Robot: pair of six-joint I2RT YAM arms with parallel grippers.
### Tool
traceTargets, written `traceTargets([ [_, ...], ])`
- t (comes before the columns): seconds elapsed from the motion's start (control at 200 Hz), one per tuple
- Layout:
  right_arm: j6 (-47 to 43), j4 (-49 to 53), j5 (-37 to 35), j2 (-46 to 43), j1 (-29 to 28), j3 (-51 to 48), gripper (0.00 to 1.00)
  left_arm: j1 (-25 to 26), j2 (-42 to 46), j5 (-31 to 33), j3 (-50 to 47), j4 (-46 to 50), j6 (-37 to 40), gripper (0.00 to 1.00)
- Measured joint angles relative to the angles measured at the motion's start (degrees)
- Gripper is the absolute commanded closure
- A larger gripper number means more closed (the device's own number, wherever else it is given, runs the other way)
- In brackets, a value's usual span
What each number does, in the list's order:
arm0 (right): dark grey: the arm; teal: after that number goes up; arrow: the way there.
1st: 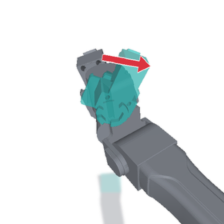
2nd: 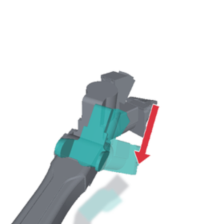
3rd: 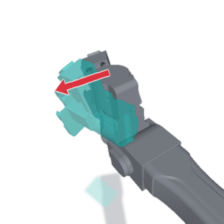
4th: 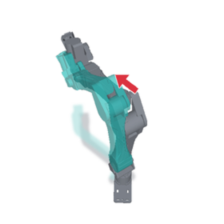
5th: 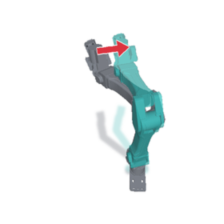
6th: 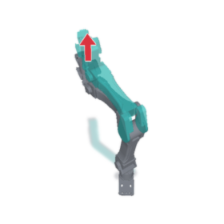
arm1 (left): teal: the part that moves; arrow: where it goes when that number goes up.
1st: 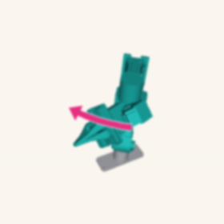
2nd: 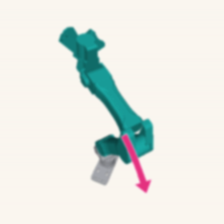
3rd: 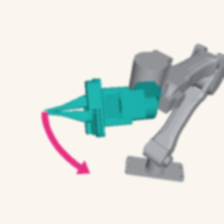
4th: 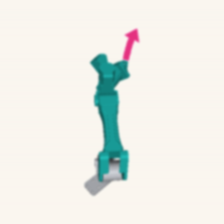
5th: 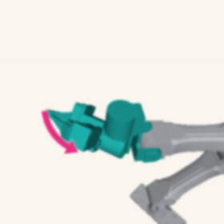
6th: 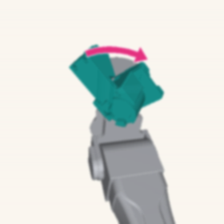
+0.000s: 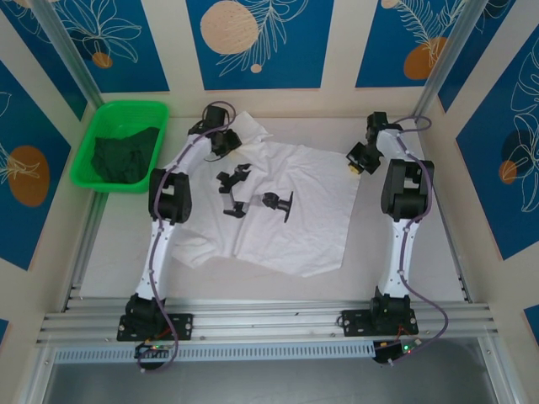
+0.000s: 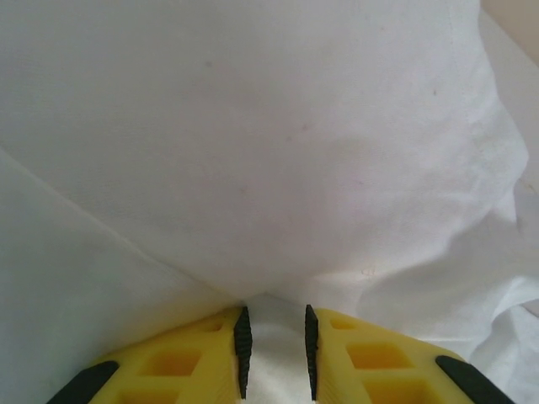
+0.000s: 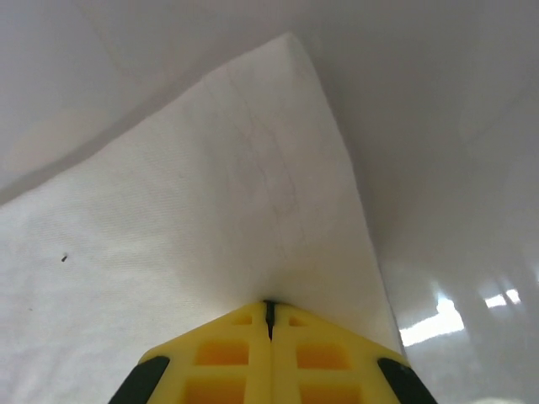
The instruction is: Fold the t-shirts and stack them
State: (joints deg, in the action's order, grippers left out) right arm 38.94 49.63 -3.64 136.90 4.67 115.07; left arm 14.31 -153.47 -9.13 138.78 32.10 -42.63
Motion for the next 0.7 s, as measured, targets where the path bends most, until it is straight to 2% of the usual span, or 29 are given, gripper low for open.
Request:
traceTargets([
  [0.245,1.44,3.15,1.53,7.17,2.60,12.44,0.92,0.02,-0.13,-0.52,0.50,0.02,-3.41,0.71],
  [0.385,1.90,4.00,3.54,11.76,4.33,20.39,0.83,0.15,-0.13,-0.94,0.52,-0.07,-4.11,0.74],
  [0.475,1.92,5.14,5.20,16.20,4.76,29.00,0.74,0.48,0.35,-0.70,0.52,0.22,-2.97,0.61],
  [0.565,1.51,6.67,5.64,18.86,4.96,36.02,0.61,0.85,2.25,0.07,0.52,1.42,-1.99,0.37],
  [0.64,1.55,7.39,5.88,17.16,4.74,35.76,0.54,1.29,5.64,0.92,0.48,2.97,-0.50,0.23],
  [0.7,1.03,6.14,5.99,11.82,4.24,29.00,0.45,1.75,9.97,2.01,-0.59,3.74,0.48,0.17],
])
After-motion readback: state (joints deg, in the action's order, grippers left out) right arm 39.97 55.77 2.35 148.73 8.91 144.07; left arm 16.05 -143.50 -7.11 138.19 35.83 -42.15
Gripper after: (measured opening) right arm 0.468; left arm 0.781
